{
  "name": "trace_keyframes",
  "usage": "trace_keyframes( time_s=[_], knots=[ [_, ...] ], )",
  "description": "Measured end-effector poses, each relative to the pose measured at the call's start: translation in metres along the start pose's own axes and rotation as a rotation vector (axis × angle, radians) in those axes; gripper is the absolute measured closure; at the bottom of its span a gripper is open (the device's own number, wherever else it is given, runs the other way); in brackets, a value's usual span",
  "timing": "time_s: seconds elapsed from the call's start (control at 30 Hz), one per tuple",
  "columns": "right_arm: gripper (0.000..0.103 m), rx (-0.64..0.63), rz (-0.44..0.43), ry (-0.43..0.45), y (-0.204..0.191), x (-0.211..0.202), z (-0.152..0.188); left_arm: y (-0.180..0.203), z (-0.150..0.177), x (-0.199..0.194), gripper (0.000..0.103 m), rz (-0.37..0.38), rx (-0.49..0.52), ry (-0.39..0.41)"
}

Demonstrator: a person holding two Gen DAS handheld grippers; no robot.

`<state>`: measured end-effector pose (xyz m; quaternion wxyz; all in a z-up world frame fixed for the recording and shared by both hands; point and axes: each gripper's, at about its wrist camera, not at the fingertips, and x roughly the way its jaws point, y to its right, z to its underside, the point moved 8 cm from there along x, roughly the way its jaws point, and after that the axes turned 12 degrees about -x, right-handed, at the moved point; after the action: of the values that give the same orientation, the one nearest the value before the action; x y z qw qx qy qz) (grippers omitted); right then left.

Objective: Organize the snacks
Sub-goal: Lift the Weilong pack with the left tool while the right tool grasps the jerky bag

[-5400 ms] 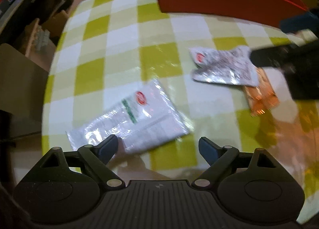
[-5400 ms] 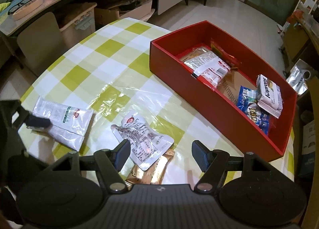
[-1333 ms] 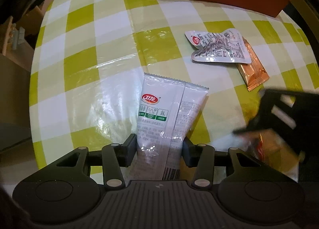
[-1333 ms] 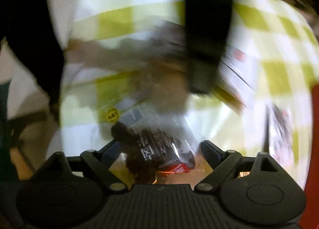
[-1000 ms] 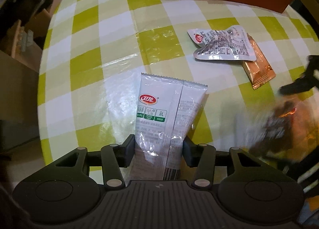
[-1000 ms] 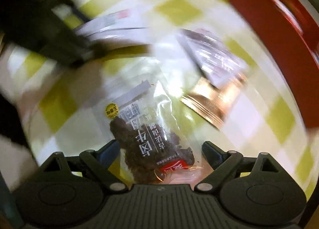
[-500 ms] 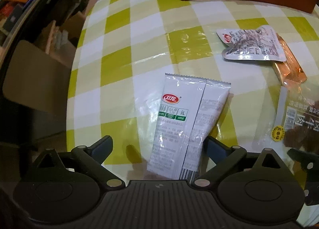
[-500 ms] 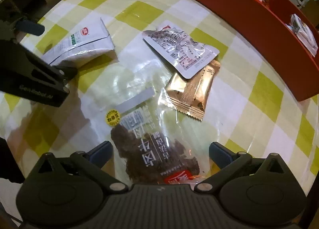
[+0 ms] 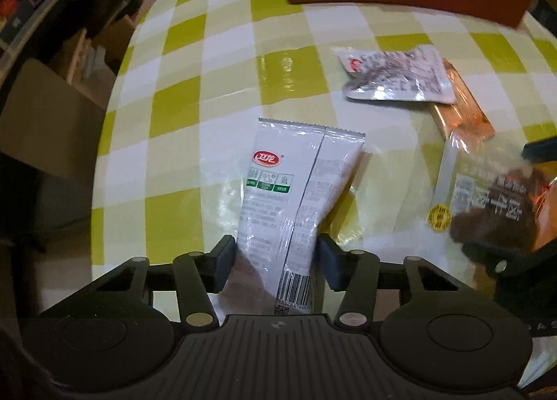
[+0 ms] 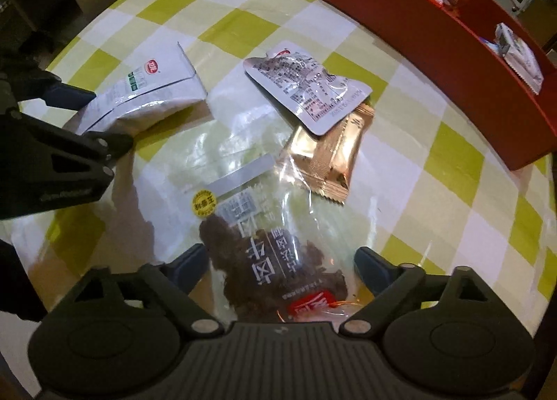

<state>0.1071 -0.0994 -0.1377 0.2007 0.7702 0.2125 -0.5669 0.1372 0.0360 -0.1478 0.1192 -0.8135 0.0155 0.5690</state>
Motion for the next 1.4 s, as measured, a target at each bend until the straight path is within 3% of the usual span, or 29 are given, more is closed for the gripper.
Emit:
trace_keyframes(
  time_s=[0.23, 0.5, 0.6, 0.7, 0.8, 0.87, 1.0, 1.03, 1.13, 1.23, 1.27, 1.3, 1.4],
  knots=[
    [0.029, 0.049, 0.003, 0.025, 0.006, -0.015, 0.006, -0.001, 0.002, -0.003, 0.052, 0.05, -0.046, -0.041],
    [0.037, 0.086, -0.024, 0.049, 0.015, -0.023, 0.007, -0.003, -0.002, -0.012, 0.057, 0.084, -0.107, -0.043],
    [0.036, 0.1, -0.027, 0.034, 0.02, -0.019, 0.007, 0.001, 0.0, -0.01, 0.057, 0.068, -0.088, -0.051],
    [0.021, 0.063, -0.031, 0.021, 0.014, -0.016, 0.006, 0.003, 0.004, -0.008, 0.052, 0.044, -0.063, -0.054],
    [0.02, 0.003, -0.033, 0.041, 0.01, -0.021, 0.004, 0.002, 0.006, -0.01, 0.05, 0.061, -0.076, -0.062],
    [0.009, -0.027, -0.059, 0.069, 0.011, -0.028, 0.002, 0.002, 0.007, -0.014, 0.049, 0.074, -0.066, -0.048],
    [0.007, -0.099, -0.104, -0.006, 0.004, -0.012, 0.011, 0.004, 0.016, -0.013, 0.048, 0.079, -0.05, -0.057],
    [0.0, -0.131, -0.126, -0.038, -0.003, -0.006, 0.016, 0.005, 0.018, -0.011, 0.044, 0.073, -0.043, -0.066],
    [0.0, -0.273, -0.085, -0.046, -0.021, 0.001, 0.022, 0.009, 0.026, -0.009, 0.028, 0.08, -0.033, -0.084],
    [0.0, -0.239, -0.072, -0.035, -0.017, 0.002, 0.018, 0.01, 0.026, -0.005, 0.019, 0.04, -0.015, -0.072],
    [0.0, -0.199, -0.07, -0.031, -0.011, 0.002, 0.016, 0.009, 0.025, -0.004, 0.021, 0.053, -0.029, -0.076],
    [0.005, -0.169, -0.062, -0.028, -0.005, 0.0, 0.016, 0.007, 0.024, -0.004, 0.027, 0.075, -0.051, -0.089],
    [0.006, -0.121, -0.044, -0.028, 0.004, -0.003, 0.018, 0.012, 0.025, -0.008, 0.046, 0.108, -0.055, -0.093]
  ],
)
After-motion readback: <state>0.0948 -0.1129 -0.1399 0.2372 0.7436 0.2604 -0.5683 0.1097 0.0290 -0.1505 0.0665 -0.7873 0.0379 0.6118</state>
